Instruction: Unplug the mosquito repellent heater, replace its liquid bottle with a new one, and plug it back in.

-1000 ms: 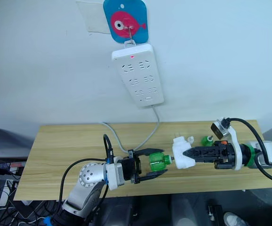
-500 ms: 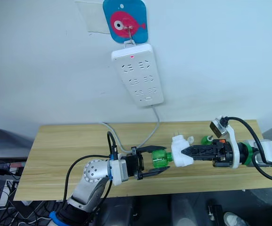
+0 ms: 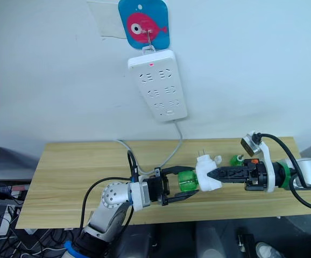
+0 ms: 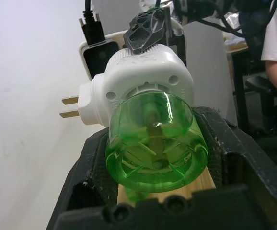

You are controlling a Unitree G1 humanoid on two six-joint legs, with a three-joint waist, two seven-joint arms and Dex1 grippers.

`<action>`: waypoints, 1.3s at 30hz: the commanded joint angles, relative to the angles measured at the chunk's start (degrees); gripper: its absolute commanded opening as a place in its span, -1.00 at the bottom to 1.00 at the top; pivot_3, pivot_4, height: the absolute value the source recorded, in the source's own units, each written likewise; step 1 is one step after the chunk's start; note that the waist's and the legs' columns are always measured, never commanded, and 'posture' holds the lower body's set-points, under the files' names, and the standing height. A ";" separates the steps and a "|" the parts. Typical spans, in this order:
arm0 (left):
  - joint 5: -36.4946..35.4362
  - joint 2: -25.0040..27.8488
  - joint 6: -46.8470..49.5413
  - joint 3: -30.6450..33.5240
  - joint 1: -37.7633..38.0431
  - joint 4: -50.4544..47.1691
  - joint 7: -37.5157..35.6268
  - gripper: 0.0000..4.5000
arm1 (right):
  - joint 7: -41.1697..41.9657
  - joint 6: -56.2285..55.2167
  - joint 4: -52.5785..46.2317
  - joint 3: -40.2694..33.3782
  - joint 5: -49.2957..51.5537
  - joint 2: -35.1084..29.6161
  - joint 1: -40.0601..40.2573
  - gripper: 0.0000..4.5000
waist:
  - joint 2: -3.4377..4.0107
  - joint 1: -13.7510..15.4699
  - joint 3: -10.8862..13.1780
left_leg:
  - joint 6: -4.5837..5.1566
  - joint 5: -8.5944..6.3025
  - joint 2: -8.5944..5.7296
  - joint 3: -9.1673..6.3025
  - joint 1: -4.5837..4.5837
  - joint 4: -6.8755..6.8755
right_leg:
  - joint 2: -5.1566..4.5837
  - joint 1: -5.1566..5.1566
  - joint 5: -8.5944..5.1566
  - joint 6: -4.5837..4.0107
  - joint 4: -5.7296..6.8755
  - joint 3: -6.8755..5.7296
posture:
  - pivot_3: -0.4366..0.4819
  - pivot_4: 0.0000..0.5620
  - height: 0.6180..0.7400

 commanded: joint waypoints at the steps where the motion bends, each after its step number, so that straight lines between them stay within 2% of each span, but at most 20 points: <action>1: -0.27 -2.04 -1.74 -2.20 -1.21 -0.19 -0.58 0.01 | 1.11 -0.90 -4.28 -0.11 1.54 0.47 -0.70 0.30 | 0.00 -0.06 0.00 | 0.00 0.00 0.00 0.00 0.00 0.00 | 0.00 0.00 0.00 0.00 0.00 0.00 | -0.38 0.12 1.00; 5: -0.15 -2.86 -2.76 -2.34 -2.02 1.02 -0.47 0.01 | -0.43 -2.01 -4.77 -0.46 1.54 0.68 -0.24 0.30 | 0.00 -0.26 0.00 | 0.00 0.00 0.00 0.02 0.00 0.00 | 0.00 0.00 0.00 0.00 0.00 -0.02 | -0.39 0.10 1.00; 12: -0.04 -3.31 -4.34 -2.62 -1.74 1.97 -1.29 0.01 | 4.56 -1.26 -6.47 -0.78 1.54 -5.77 2.40 0.30 | 0.01 -0.32 -0.01 | 0.00 0.00 0.00 0.02 -0.01 0.02 | 0.00 0.00 0.00 0.00 -0.01 -0.06 | -0.39 0.09 1.00; 13: 0.04 -3.29 -4.44 -2.72 -1.67 2.06 -1.35 0.01 | 5.16 -1.31 -6.60 -0.84 1.54 -6.32 2.80 0.61 | 0.01 -0.33 -0.01 | 0.00 0.00 0.00 0.02 -0.01 0.02 | 0.00 0.00 0.00 0.00 0.01 -0.05 | -0.39 0.08 1.00; 15: 0.07 -3.42 -3.36 -2.53 -1.44 2.04 -0.34 0.01 | 6.11 -1.55 -7.03 -1.06 1.54 -7.20 3.73 0.90 | 0.01 -0.33 -0.01 | 0.00 0.00 0.00 0.02 0.00 0.03 | 0.01 0.00 0.00 0.00 0.02 -0.05 | -0.38 0.08 1.00; 16: -0.02 -3.56 -2.52 -2.32 -1.53 2.07 0.25 0.01 | 6.54 -1.63 -7.14 -1.05 1.54 -7.54 3.98 0.95 | 0.01 -0.33 -0.01 | 0.00 0.00 0.00 0.02 -0.01 0.03 | 0.01 0.00 0.00 0.00 0.02 -0.06 | -0.38 0.08 1.00; 29: 0.36 -3.12 -2.19 -2.24 -1.09 1.56 1.01 0.01 | 8.91 -3.76 -9.85 -0.48 1.54 -8.25 6.40 0.95 | 0.01 -0.23 -0.01 | 0.00 0.00 -0.01 0.03 0.00 0.06 | 0.01 0.00 0.01 0.01 0.03 -0.10 | -0.34 0.07 1.00; 39: 0.33 -3.99 -0.84 -1.55 -2.49 2.62 2.96 0.01 | 10.54 -7.81 -14.91 -1.47 1.54 -8.80 11.51 0.95 | 0.01 -0.15 -0.01 | 0.00 0.00 -0.01 0.05 0.00 0.07 | 0.03 0.00 0.01 0.01 0.05 -0.14 | -0.36 0.09 1.00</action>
